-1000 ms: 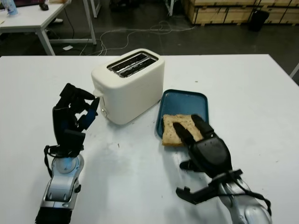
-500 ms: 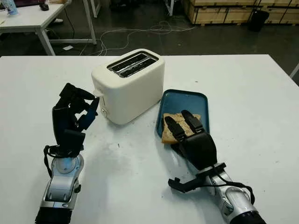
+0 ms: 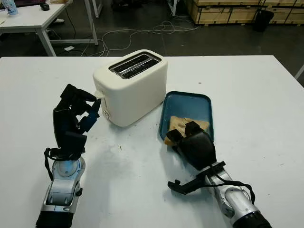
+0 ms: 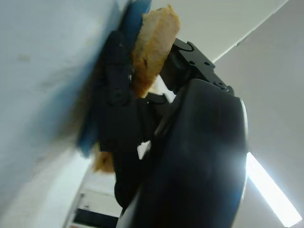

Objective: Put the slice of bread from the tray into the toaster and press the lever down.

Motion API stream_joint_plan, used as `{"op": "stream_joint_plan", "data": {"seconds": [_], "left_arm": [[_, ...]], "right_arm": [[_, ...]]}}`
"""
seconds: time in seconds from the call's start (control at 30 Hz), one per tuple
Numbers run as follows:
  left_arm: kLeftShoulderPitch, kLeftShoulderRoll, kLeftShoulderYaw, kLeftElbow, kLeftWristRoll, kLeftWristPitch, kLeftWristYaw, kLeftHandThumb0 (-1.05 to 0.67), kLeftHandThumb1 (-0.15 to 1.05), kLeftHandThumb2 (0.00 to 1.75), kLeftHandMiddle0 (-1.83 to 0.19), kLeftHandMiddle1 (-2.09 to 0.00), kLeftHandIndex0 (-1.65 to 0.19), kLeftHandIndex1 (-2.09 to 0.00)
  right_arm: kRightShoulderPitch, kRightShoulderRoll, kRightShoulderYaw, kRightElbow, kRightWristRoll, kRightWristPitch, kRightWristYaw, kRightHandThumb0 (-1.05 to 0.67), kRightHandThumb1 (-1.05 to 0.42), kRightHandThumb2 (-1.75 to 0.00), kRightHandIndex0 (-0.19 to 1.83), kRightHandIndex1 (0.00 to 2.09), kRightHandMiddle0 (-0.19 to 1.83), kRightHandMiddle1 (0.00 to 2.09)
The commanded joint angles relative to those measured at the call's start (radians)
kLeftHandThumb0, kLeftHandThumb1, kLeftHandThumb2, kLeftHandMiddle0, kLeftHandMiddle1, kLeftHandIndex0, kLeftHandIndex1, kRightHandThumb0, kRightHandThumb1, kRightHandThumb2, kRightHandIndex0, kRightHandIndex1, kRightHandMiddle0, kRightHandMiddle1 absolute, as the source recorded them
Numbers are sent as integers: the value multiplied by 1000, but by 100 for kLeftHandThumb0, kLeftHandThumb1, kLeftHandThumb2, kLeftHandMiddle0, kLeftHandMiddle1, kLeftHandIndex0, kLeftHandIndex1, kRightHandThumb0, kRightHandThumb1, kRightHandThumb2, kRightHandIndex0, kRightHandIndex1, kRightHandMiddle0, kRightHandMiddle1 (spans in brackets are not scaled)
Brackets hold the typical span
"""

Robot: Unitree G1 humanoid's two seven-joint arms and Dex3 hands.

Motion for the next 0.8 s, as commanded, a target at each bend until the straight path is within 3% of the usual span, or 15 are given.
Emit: {"op": "stream_joint_plan", "data": {"seconds": [0.0, 0.33, 0.63, 0.77], "left_arm": [[6, -1, -3, -10, 7, -5, 9, -48, 92, 26, -78, -175, -49, -175], [8, -2, -6, -10, -3, -12, 2, -47, 92, 27, -77, -175, -48, -175], [3, -6, -15, -19, -4, 10, -2, -47, 92, 26, -78, -175, -49, -175], [1, -8, -16, -21, -5, 14, -2, -47, 92, 27, -78, -175, -49, -175]], "right_arm": [[26, -18, 19, -2, -25, 11, 5, -58, -92, -48, 104, 174, 61, 171], [18, -36, -20, -40, 59, -72, -151, -50, -92, -43, 97, 175, 60, 175], [-101, -71, -156, 43, 316, -402, -271, -44, -92, -27, 85, 175, 57, 175], [-182, -101, -214, 70, 414, -484, -181, -46, -92, -28, 87, 175, 56, 175]]}}
